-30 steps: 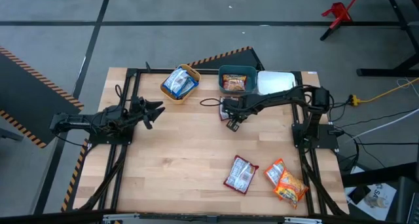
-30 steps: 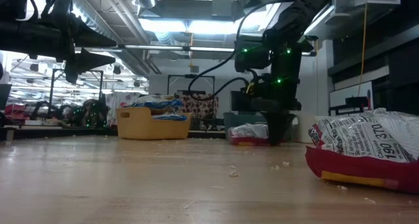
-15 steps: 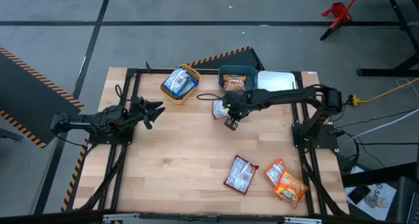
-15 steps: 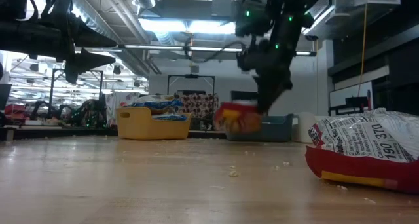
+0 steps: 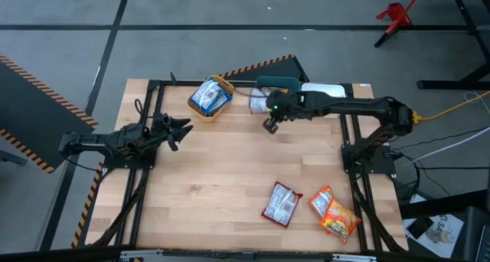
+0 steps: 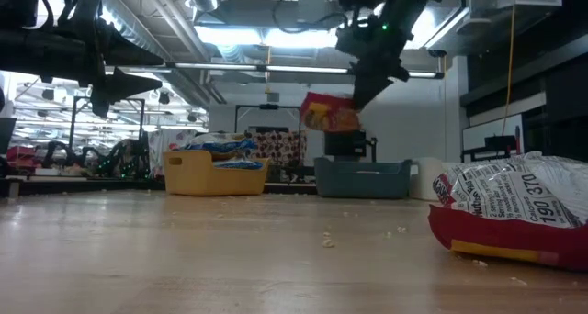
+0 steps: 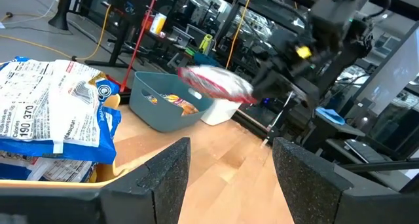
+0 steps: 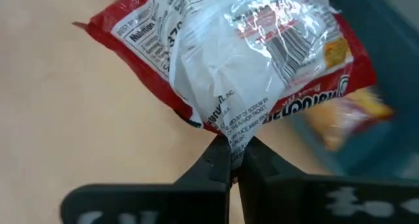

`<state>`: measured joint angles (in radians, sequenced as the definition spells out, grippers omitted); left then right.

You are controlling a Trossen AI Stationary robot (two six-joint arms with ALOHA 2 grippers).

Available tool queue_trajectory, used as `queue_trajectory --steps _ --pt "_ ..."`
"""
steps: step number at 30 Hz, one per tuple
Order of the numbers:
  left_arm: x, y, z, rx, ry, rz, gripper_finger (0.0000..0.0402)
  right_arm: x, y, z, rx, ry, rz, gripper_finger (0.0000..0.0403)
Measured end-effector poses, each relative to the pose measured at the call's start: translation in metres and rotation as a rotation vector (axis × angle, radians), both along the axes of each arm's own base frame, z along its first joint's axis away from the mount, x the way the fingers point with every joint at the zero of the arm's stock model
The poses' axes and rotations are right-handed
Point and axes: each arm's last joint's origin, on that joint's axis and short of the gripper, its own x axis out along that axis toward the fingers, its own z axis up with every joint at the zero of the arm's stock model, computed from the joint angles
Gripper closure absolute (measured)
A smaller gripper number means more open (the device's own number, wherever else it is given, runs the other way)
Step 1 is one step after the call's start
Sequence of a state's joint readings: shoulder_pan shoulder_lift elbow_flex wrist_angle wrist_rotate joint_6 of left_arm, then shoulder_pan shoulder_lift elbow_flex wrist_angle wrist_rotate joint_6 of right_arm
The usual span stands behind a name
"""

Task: Sort Maruchan noodles
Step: Put the top red noodle pack into the blue bin

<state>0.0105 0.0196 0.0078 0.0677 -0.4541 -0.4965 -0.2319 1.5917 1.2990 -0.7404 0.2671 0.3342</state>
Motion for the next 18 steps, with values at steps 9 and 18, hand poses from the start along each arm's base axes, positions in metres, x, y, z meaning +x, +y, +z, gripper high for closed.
queue_trajectory --steps 9,18 --pt "0.000 0.000 0.000 -0.001 -0.001 0.000 0.0189 -0.024 -0.034 -0.004 0.019 0.038 -0.402 0.0403" --pt "0.000 0.000 0.000 0.000 0.000 0.001 0.0189 -0.021 -0.049 -0.012 0.068 -0.005 -0.500 0.0403"
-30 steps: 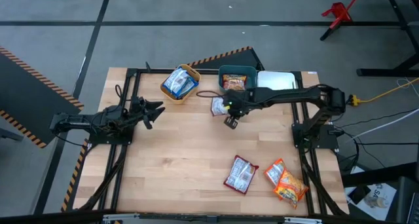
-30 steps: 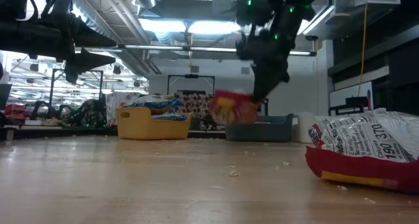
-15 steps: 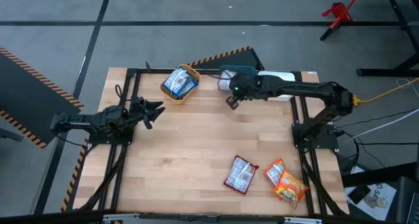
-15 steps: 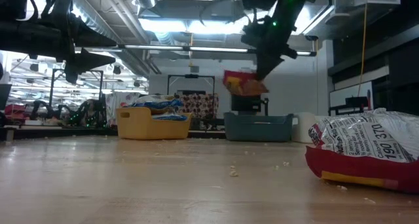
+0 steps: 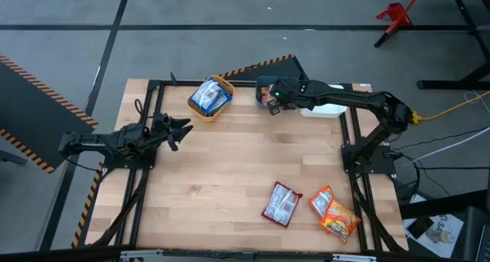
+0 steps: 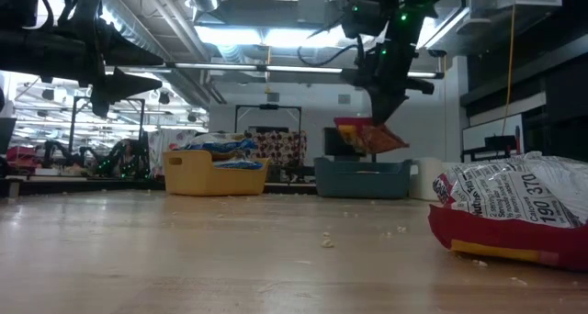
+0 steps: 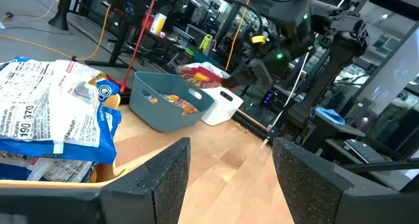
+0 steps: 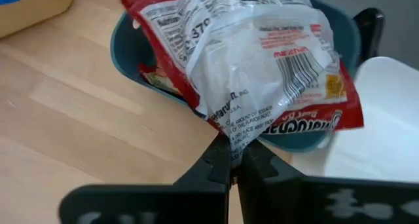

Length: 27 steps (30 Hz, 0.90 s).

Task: Sort Maruchan noodles
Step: Put the top red noodle pack into the blue bin

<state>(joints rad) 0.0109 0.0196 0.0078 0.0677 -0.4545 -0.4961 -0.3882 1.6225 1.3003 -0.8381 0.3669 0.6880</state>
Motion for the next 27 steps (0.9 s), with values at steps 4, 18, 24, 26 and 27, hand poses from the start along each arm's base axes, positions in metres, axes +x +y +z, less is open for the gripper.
queue_trajectory --steps 4,18,24,26,27 --pt "0.000 0.000 0.000 0.000 0.000 0.000 0.0189 0.009 -0.004 -0.007 -0.017 -0.029 -0.015 0.0403" --pt "0.000 0.000 0.000 -0.017 -0.009 -0.011 0.0189 0.023 -0.024 -0.028 -0.018 -0.069 -0.052 0.0403" --pt "0.000 0.000 0.000 -0.017 -0.009 -0.012 0.0189 0.024 -0.024 -0.027 -0.022 -0.077 -0.020 0.0402" --pt "0.000 0.000 0.000 -0.017 -0.008 -0.012 0.0189 0.024 -0.024 -0.027 -0.018 -0.074 -0.006 0.0395" --pt "0.000 0.000 0.000 -0.017 -0.009 -0.012 0.0189 0.025 -0.024 -0.027 -0.014 -0.075 0.002 0.0388"
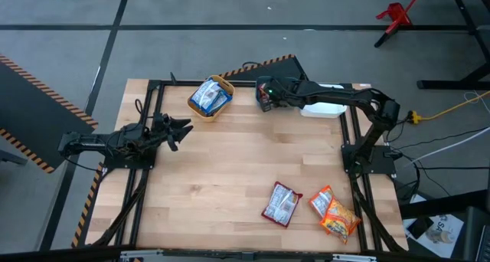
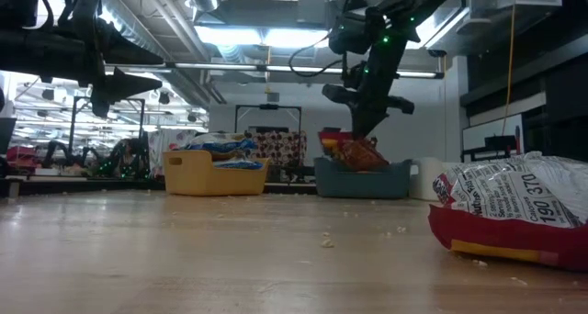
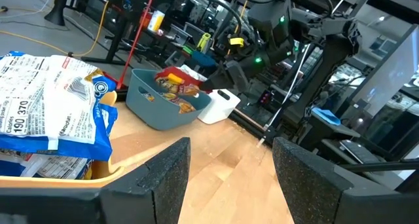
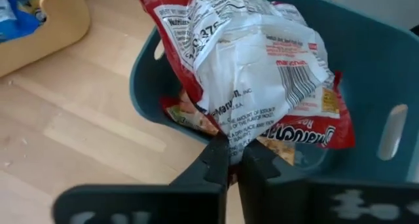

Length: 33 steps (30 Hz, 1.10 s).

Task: Sort Maruchan noodles
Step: Put the top red noodle pack into the blue bin

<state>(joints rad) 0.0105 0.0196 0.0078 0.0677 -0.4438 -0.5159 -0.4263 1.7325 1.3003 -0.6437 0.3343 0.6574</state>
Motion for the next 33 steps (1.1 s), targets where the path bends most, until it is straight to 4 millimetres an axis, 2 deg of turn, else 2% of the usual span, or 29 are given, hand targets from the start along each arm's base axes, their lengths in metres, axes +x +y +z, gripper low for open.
queue_trajectory --steps 3,9,11,14,17,22,25,33 --pt "0.000 0.000 0.000 0.001 0.001 0.000 0.0189 0.000 0.000 0.000 0.007 -0.004 0.013 0.0352" --pt "0.000 0.000 0.000 -0.003 -0.001 0.000 0.0189 0.005 -0.002 0.003 -0.043 -0.043 0.042 0.0256" --pt "0.000 0.000 0.000 -0.004 -0.002 0.000 0.0189 0.010 -0.004 0.006 -0.083 -0.062 0.095 0.0233" --pt "0.000 0.000 0.000 -0.007 -0.003 0.000 0.0189 0.015 -0.004 0.009 -0.115 -0.067 0.264 0.0216" --pt "0.000 0.000 0.000 -0.022 -0.010 -0.004 0.0189 0.013 0.005 0.005 -0.079 0.031 0.459 0.0219" --pt "0.000 0.000 0.000 -0.022 -0.010 -0.020 0.0189 0.000 0.023 -0.009 -0.065 0.341 0.705 0.0245" --pt "0.000 0.000 0.000 -0.022 -0.010 -0.020 0.0189 -0.007 0.027 -0.014 -0.067 0.464 0.705 0.0260" --pt "0.000 0.000 0.000 -0.022 -0.010 -0.020 0.0189 -0.015 0.029 -0.035 -0.069 0.509 0.732 0.0290"
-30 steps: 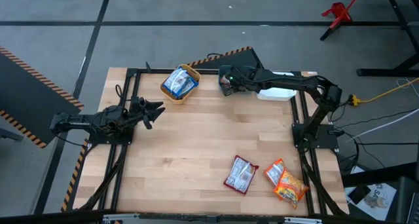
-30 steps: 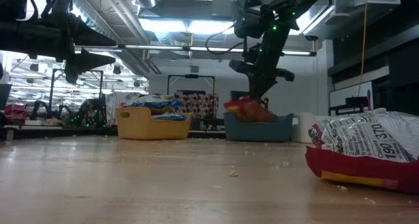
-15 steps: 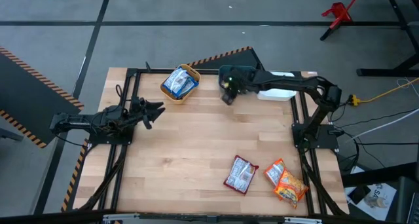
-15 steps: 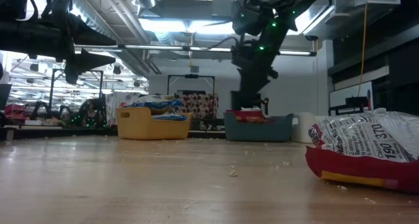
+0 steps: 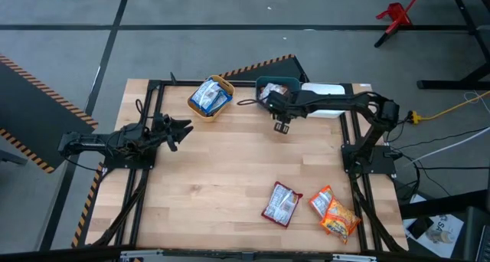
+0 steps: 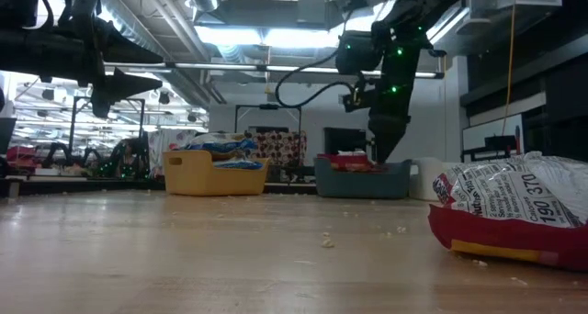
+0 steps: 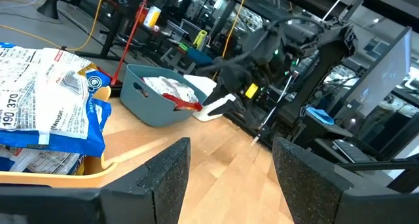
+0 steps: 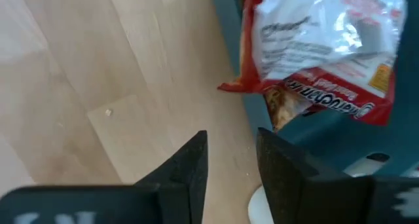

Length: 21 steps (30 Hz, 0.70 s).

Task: Sort Maruchan noodles
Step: Put the top red noodle pack into the blue bin

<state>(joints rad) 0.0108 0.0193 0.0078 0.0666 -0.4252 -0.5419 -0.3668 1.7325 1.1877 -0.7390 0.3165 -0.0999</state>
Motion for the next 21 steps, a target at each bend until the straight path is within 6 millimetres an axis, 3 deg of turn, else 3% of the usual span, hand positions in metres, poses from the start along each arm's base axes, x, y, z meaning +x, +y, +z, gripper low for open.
queue_trajectory --steps 7,21 --pt "0.000 0.000 0.000 0.017 0.008 0.017 0.0189 0.005 -0.002 -0.009 -0.052 -0.085 0.018 0.0297" --pt "0.000 0.001 0.000 0.016 0.008 0.034 0.0189 0.024 -0.024 0.007 -0.181 -0.368 0.020 0.0297"
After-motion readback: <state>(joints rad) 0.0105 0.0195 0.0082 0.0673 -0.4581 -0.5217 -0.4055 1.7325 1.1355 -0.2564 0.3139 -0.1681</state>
